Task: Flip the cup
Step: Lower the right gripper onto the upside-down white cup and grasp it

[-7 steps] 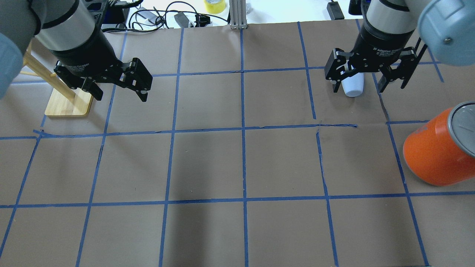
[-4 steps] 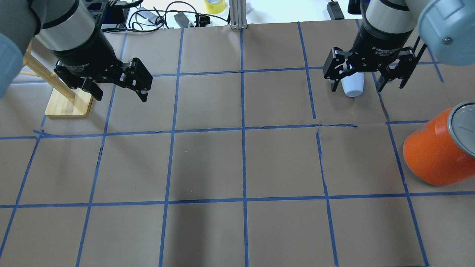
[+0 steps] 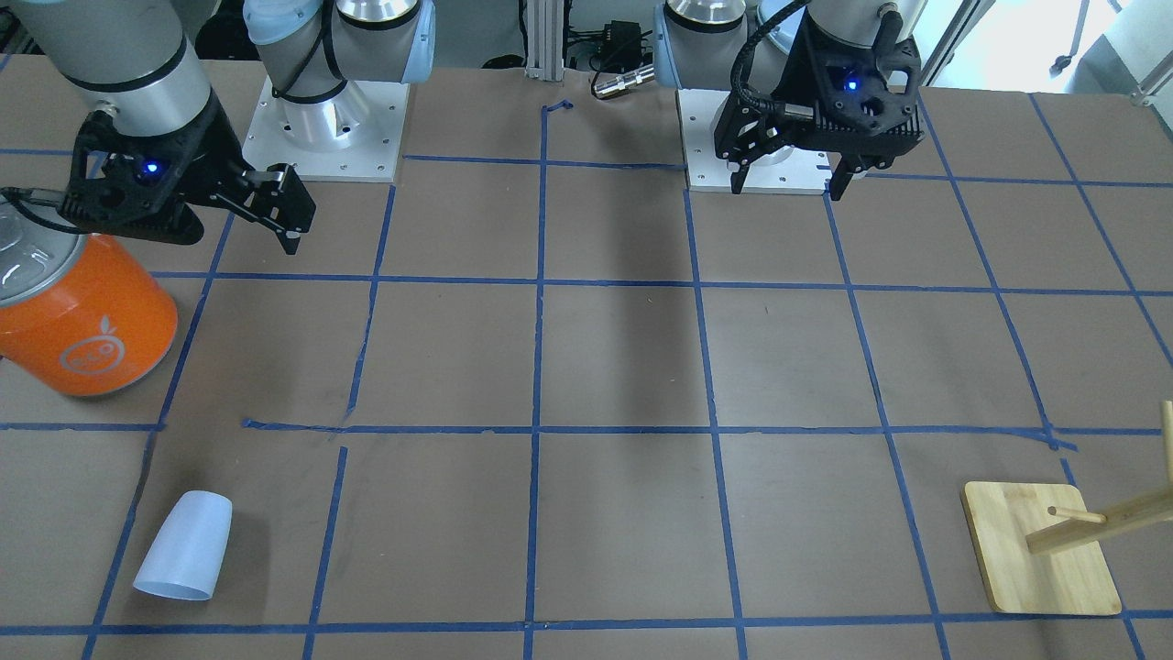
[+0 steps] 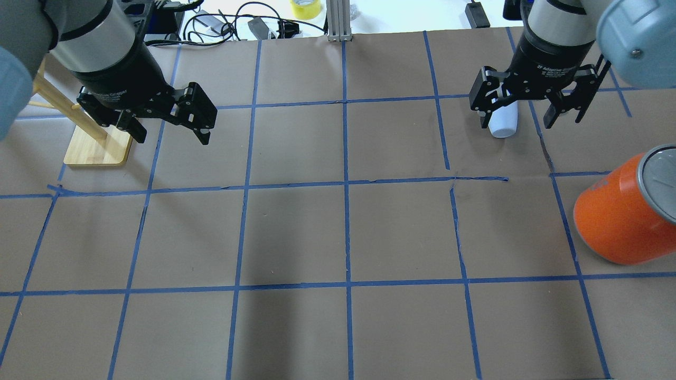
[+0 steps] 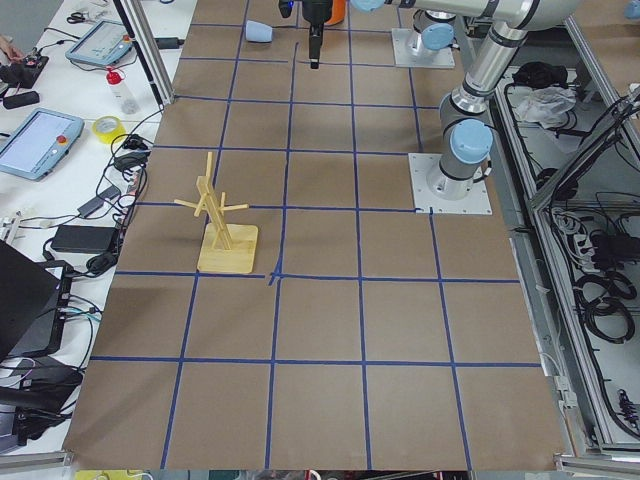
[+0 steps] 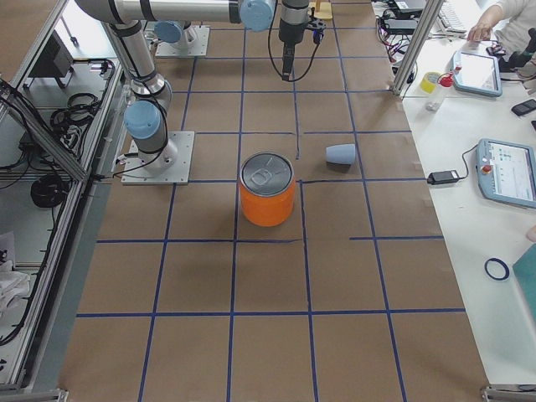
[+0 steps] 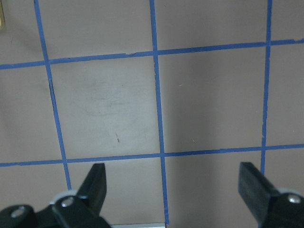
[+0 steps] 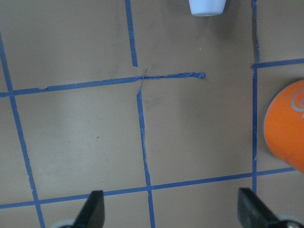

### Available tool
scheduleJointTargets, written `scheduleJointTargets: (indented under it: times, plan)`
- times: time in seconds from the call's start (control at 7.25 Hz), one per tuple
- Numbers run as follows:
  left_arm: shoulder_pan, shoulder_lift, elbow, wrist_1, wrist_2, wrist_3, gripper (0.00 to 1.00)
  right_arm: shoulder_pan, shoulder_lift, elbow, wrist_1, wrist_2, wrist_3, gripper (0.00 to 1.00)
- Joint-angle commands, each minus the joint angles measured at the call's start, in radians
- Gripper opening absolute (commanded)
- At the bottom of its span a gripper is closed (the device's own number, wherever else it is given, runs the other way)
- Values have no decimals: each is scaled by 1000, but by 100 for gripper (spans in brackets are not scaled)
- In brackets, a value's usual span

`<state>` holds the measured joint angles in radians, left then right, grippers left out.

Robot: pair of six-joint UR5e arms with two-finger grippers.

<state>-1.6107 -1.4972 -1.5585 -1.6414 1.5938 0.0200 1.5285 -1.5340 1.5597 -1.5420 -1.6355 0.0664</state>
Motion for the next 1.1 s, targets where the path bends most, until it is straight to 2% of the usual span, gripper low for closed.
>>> scheduleJointTargets:
  times: [0.0,0.14,0.28,0.55,0.69,0.97]
  plan:
    - [0,0,0,0,0,0,100,-94,82,5,-169,-18,-96,100]
    - [1,0,0,2,0,-2,100,-131,121,19,-232,-11,-138,100]
    - [2,0,2,2,0,-2,100,-151,196,40,-342,-11,-176,100]
    - [2,0,2,2,0,-2,100,-157,386,60,-623,-6,-198,100]
    - [2,0,2,2,0,-2,100,-157,458,60,-721,15,-197,100]
    - [0,0,2,2,-2,-2,100,-157,503,52,-774,16,-188,100]
